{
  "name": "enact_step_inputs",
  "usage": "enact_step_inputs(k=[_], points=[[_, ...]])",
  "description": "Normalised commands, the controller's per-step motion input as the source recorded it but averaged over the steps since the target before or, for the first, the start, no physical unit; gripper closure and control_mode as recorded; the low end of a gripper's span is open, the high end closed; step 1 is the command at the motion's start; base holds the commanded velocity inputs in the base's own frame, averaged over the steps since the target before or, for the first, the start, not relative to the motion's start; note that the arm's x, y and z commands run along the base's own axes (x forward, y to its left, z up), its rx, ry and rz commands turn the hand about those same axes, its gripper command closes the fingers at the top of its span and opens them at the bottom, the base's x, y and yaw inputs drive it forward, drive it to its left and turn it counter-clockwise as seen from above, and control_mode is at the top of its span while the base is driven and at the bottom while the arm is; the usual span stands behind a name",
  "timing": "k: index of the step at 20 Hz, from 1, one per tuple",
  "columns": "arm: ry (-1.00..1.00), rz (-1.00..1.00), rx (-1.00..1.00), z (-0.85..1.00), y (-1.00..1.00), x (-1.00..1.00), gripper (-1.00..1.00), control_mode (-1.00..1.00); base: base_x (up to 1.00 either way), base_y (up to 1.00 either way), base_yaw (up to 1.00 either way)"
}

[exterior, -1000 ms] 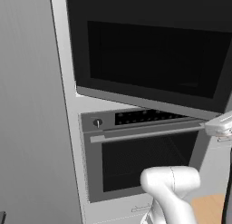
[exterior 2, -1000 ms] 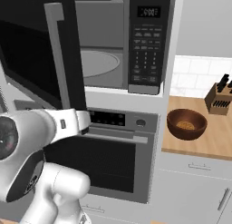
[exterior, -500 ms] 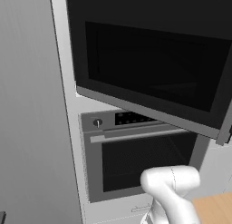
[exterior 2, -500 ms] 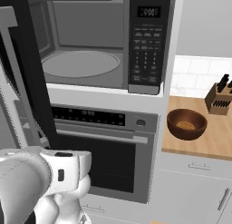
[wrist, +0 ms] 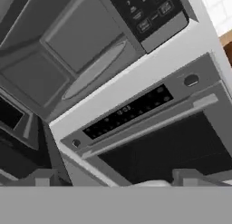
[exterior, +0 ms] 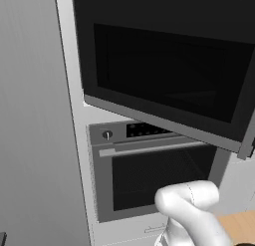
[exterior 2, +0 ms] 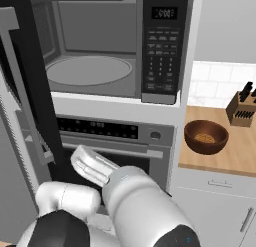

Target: Open the microwave, place the bowl with waffle inside the microwave, then close the microwave door and turn it on.

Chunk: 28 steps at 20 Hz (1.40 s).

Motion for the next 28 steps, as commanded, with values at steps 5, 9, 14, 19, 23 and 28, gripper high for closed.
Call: enact_step_inputs(k=[5,9,14,19,23,28], points=[[0.0,-0.02,0.72,-0.33,-0.06,0.89,-1.0,-1.0,0.0,0.0,0.0],[0.08,0.0,0.56,-0.46,0.24,1.0,-1.0,-1.0,0.0,0.0,0.0],[0.42,0.0,0.12,-0.11,0.21,1.0,-1.0,-1.0,0.0,0.0,0.0],[0.51,0.14,0.0,-0.02,0.4,1.0,-1.0,-1.0,0.0,0.0,0.0],[0.25,0.32,0.07,-0.02,0.08,1.0,-1.0,-1.0,0.0,0.0,0.0],[-0.01,0.44,0.13,-0.08,0.32,0.47,-1.0,-1.0,0.0,0.0,0.0]])
